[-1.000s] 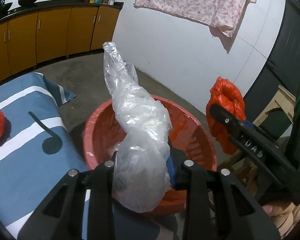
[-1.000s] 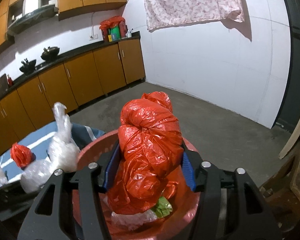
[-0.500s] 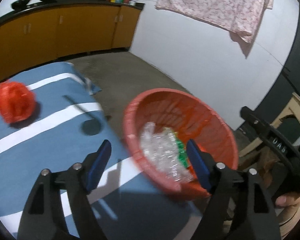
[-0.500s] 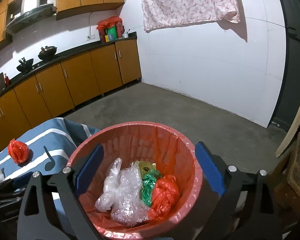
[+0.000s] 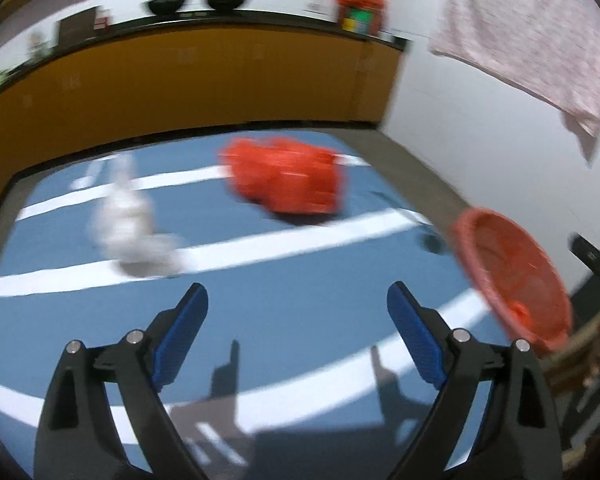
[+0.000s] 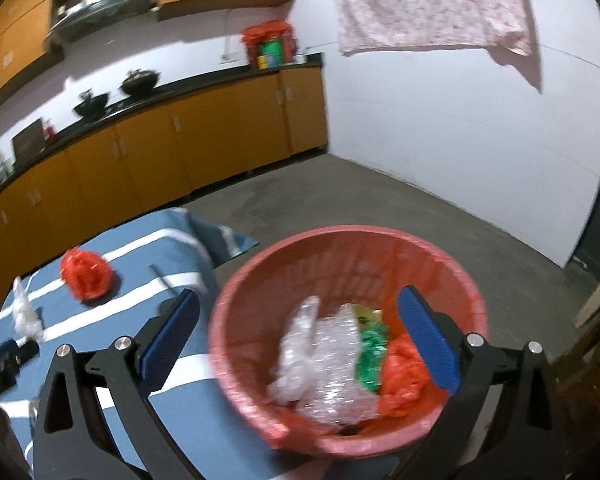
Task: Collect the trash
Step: 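Grasp a white bag with the left tool while the right tool grasps the last red bag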
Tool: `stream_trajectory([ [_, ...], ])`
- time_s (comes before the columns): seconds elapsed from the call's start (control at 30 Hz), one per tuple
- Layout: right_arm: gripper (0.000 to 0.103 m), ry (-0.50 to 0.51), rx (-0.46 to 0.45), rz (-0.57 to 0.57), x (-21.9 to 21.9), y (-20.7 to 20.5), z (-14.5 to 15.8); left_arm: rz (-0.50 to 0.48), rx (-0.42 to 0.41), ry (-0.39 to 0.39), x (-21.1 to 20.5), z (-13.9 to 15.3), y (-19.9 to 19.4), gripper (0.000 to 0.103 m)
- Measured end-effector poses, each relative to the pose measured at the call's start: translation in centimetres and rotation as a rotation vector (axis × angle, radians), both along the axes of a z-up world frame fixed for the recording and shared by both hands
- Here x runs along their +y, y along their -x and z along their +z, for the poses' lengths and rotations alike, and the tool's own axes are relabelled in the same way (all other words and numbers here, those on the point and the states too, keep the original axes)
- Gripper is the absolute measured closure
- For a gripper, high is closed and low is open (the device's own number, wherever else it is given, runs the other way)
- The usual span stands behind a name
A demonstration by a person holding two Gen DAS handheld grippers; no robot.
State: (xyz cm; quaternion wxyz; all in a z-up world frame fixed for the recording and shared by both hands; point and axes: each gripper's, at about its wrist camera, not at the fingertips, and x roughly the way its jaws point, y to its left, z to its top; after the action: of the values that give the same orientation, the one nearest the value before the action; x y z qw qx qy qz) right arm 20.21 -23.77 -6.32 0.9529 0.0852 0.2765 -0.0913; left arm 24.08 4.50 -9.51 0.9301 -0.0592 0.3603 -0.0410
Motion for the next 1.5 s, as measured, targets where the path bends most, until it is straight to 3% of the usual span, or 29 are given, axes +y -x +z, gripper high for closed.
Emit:
stream_trajectory([
  [0.17, 0.004, 0.031, 0.018, 0.094, 4.1, -0.9, -0.4, 0.232, -0.027, -0.038, 6.8, 0.5, -1.2, 0.013],
  [0.3, 0.004, 0.064, 0.032, 0.164, 7.3, -1.9, -0.6, 0.307, -0.014, -0.026, 9.6, 0.5, -3.1, 0.013],
  [0.53, 0.004, 0.102, 0.046, 0.237, 10.8, -3.8, -1.1, 0.293, 0.055, -0.060, 10.3, -1.1, -7.4, 0.014],
  [0.73, 0.004, 0.096, 0.063, 0.294, 13.4, -5.6, -1.5, 0.267, 0.112, -0.022, 10.8, -2.9, -9.3, 0.042],
  [0.8, 0.004, 0.084, 0.067, 0.317, 14.2, -6.3, -1.6, 0.249, 0.117, -0.015, 10.8, -3.2, -9.4, 0.057],
  [0.87, 0.004, 0.077, 0.065, 0.346, 15.4, -7.3, -1.7, 0.230, 0.108, -0.005, 11.0, -3.1, -9.1, 0.061],
  [1.2, 0.004, 0.086, 0.057, 0.494, 21.3, -14.1, -2.4, 0.255, 0.077, 0.014, 14.5, -2.3, -5.5, 0.062],
  [1.43, 0.004, 0.156, 0.137, 0.600, 24.3, -17.1, -3.8, 0.290, 0.078, 0.010, 16.0, -2.3, -4.8, 0.062],
  [1.5, 0.011, 0.195, 0.164, 0.632, 24.9, -17.0, -4.4, 0.290, 0.079, 0.010, 16.1, -2.3, -4.8, 0.062],
])
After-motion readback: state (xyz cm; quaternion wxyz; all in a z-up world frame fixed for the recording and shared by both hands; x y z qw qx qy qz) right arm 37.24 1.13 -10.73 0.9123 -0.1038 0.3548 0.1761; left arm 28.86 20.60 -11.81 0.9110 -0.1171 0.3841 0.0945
